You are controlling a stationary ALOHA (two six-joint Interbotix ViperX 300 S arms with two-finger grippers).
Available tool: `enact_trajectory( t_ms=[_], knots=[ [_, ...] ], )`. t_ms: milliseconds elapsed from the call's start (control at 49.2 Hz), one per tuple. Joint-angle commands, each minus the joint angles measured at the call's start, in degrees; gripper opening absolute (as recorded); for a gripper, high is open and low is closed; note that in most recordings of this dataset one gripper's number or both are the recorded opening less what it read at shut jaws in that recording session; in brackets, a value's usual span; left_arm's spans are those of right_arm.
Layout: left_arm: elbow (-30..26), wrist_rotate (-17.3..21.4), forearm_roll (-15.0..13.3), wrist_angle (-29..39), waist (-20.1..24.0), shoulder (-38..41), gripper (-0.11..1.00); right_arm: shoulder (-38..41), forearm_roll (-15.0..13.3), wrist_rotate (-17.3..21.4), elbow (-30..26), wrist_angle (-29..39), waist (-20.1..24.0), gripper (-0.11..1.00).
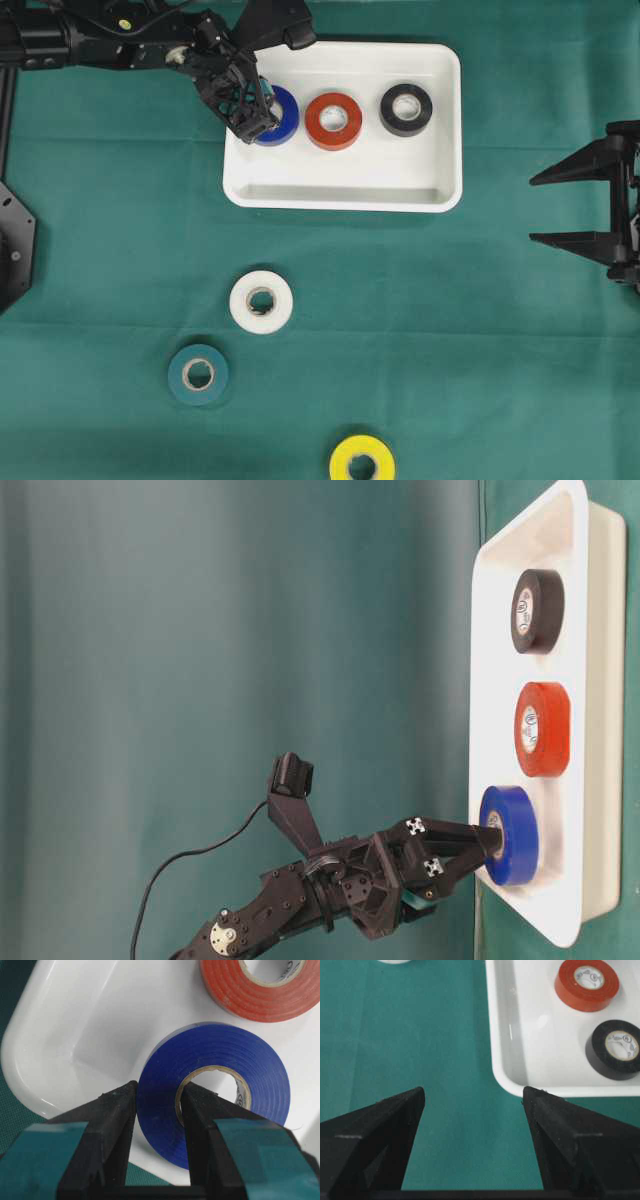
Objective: Pick up the tape from a random location and place it into the white case.
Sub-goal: 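Lower the blue tape roll into the tray and open the left gripper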
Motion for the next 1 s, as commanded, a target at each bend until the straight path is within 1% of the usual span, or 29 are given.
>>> enact_trajectory(
  t_ms=[0,142,406,447,610,650,691,731,975],
  knots=[
    [-0.5,0.3,-0.1,-0.6,0.1,-1.0,0.22,0.5,-0.2,-0.1,-1.5,-0.2,0.0,0.76],
    [-0.4,1.4,-0.4,-0.6,-0.4,-0.9,0.22,0.5,-0.1,-0.1,-1.5,-0.2,0.0,0.76],
    [-0.1,1.4,-0.4,-1.0,-0.7,-1.1,0.24,0.5,-0.2,-0.1,-1.6,-0.1,0.0,0.76],
    [0.2,1.4,-0.4,-1.1,-0.7,-1.2,0.31,0.5,-0.2,-0.1,-1.5,-0.1,0.1,0.76],
    [1.3,1.6,-0.4,-2.2,-0.7,-1.7,0.79,0.5,-0.2,-0.1,-1.6,0.0,0.1,0.76],
    [1.4,1.6,-0.4,-2.1,-0.7,-1.8,0.88,0.5,-0.2,-0.1,-1.6,0.0,0.1,0.76],
    [1.4,1.6,-0.4,-2.1,-0.7,-1.8,0.95,0.5,-0.2,-0.1,-1.5,0.0,0.1,0.76],
    [1.4,1.6,-0.4,-2.1,-0.7,-1.8,0.99,0.5,-0.2,-0.1,-1.6,0.0,0.0,0.76],
    [1.3,1.6,-0.4,-2.0,-0.7,-1.9,0.98,0.5,-0.2,0.0,-1.6,0.0,0.1,0.76]
  ],
)
